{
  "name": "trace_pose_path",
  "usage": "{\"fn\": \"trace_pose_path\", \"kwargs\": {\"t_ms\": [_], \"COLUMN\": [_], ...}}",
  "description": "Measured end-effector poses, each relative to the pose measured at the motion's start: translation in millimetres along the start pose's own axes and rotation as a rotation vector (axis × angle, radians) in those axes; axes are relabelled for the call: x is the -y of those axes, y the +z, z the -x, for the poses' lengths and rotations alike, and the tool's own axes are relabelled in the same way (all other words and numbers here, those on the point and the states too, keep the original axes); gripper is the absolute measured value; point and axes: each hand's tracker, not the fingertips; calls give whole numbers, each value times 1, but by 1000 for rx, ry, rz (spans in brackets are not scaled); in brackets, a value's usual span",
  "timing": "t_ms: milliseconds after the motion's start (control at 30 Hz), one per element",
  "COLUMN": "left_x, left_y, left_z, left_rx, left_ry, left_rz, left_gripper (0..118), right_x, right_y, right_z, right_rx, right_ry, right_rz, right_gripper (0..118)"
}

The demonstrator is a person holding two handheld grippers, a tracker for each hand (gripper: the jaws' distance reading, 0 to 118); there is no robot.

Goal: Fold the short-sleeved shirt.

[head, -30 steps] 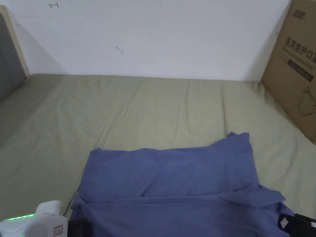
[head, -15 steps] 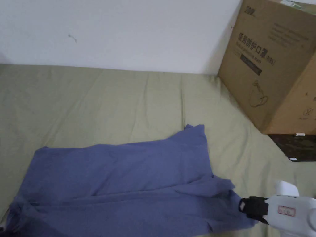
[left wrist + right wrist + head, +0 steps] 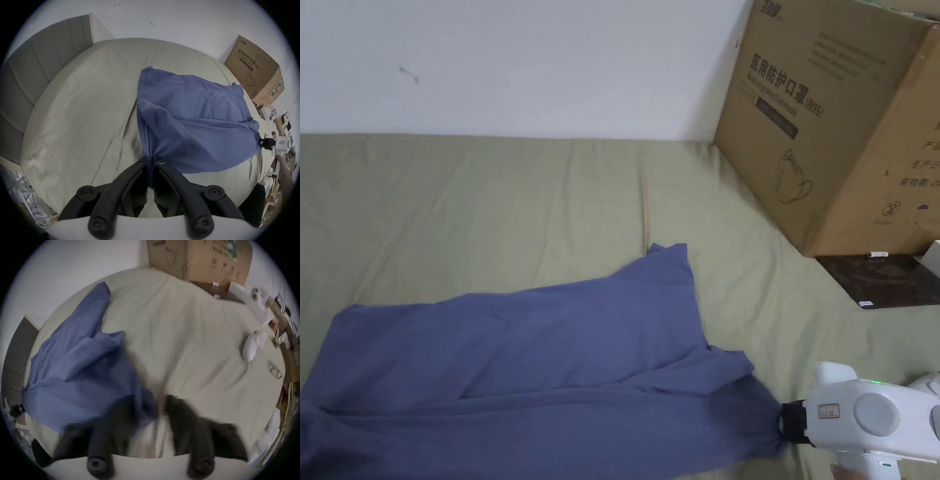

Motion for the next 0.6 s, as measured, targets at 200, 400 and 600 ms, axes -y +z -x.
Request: {"fn": "trace_pose_path", "kwargs": {"t_ms": [200,400,600], "left_x": [-2,-3,30], "left_y": [11,35,59], "left_z": [0,13,35], "left_rx": [10,47,63], "left_ry": [-8,6,3], "left_rz": [-15,-25,41], "left_gripper": [5,5,5], "right_x": [8,26,81], "right_y": [37,82,120], "right_z": [-9,-14,-22], "right_rx": [-102,-113,-111], "right_ry": [-82,-80,-86], "right_rz": [-40,-70,-18], "right_gripper": [4,4,4]}}
